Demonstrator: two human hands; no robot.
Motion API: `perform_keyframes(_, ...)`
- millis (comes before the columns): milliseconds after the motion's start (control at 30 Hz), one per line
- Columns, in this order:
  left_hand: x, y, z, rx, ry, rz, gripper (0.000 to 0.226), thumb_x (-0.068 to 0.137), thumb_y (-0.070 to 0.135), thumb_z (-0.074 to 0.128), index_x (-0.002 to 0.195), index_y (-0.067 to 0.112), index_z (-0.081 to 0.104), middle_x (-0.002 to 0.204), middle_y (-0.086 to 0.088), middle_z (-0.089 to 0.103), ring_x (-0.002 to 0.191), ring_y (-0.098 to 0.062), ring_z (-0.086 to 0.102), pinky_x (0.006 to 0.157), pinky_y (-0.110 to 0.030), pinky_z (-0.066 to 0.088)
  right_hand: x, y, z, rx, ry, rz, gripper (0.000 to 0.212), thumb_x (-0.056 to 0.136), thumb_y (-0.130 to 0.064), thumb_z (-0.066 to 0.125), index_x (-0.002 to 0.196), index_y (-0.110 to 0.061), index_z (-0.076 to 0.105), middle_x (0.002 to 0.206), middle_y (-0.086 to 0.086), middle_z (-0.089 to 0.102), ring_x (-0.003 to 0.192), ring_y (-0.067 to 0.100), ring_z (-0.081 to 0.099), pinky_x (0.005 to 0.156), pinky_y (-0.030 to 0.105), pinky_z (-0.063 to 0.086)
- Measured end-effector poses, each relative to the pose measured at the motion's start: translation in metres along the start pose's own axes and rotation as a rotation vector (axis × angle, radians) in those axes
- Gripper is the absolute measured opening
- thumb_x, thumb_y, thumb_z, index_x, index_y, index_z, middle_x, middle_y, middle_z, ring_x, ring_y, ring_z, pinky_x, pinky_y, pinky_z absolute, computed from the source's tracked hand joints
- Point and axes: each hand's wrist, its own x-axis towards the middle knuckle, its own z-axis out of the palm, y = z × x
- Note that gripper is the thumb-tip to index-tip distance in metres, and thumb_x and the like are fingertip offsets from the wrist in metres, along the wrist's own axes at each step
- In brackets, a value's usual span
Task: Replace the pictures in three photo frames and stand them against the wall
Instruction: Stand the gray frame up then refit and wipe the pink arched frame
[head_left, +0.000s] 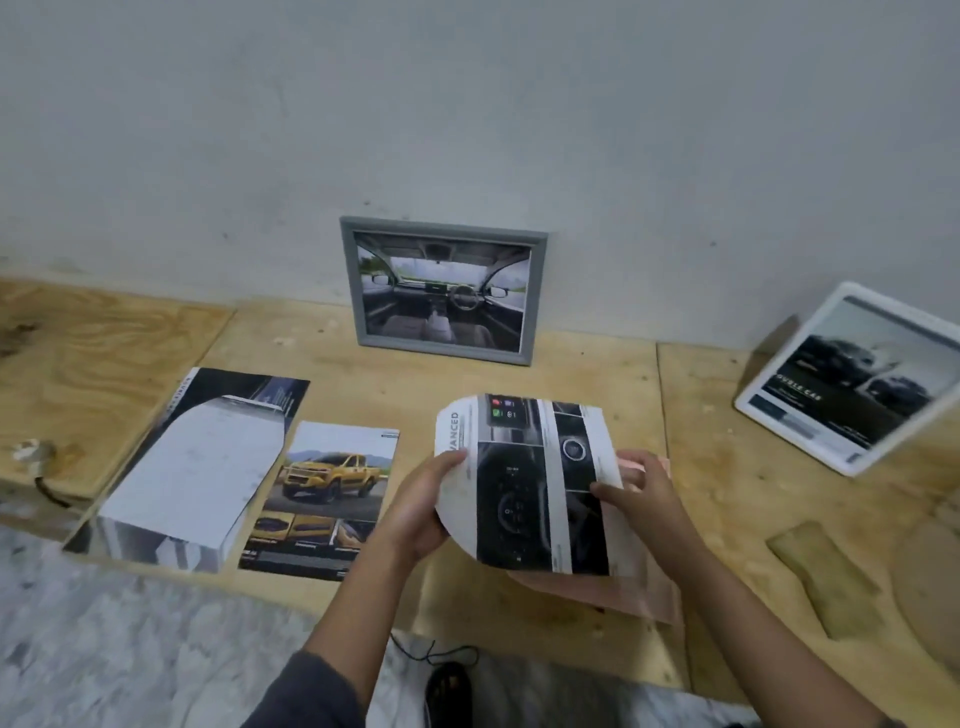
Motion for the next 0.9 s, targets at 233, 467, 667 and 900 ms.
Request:
perform_keyframes(233, 0.046, -0.078, 0.019, 0.802, 0.234, 0.213, 0.042, 0.077, 0.007, 0.067, 0.115, 0.007, 0.048, 0.114, -0.013, 0.059, 0.1, -0.022, 0.057, 0.067, -0.02, 0.047, 0.007, 0.074, -0.028, -0.272, 0.19, 0.075, 0.039, 0.075, -0.009, 0.073, 0.106, -0.007, 0.05, 0.099, 0.011, 0.061, 0.089, 0.028, 0.058, 0.07, 0.035, 0.047)
perform_keyframes(467, 0.048, -0.095, 0.038, 1.239, 0.121, 0.428, 0.067, 0.084, 0.036, 0.06, 0.141, 0.017, 0.028, 0.147, -0.005, 0.027, 0.135, -0.02, 0.027, 0.107, -0.032, 0.034, -0.001, 0.092, -0.024, -0.783, 0.138, -0.167, 0.065, 0.075, -0.041, 0.071, 0.129, -0.017, 0.044, 0.133, 0.005, 0.043, 0.123, 0.024, 0.038, 0.095, 0.035, 0.043)
perform_keyframes(667, 0.049, -0.12, 0.03, 1.651, -0.115, 0.363, 0.077, 0.091, 0.054, 0.04, 0.149, 0.022, 0.001, 0.158, -0.005, -0.013, 0.145, -0.023, -0.014, 0.116, -0.033, -0.004, 0.001, 0.106, -0.005, -0.929, -0.105, -0.294, 0.066, 0.086, -0.051, 0.054, 0.143, -0.023, 0.034, 0.155, 0.004, 0.021, 0.144, 0.027, 0.015, 0.116, 0.043, 0.019)
perform_keyframes(900, 0.056, -0.095, 0.034, 1.684, -0.117, 0.313, 0.076, 0.089, 0.046, 0.045, 0.149, 0.021, 0.005, 0.158, -0.008, -0.007, 0.146, -0.026, -0.009, 0.118, -0.039, -0.001, 0.003, 0.091, 0.012, -0.97, -0.048, -0.236, 0.066, 0.088, -0.053, 0.048, 0.145, -0.028, 0.025, 0.158, -0.001, 0.011, 0.144, 0.023, 0.012, 0.114, 0.042, 0.02)
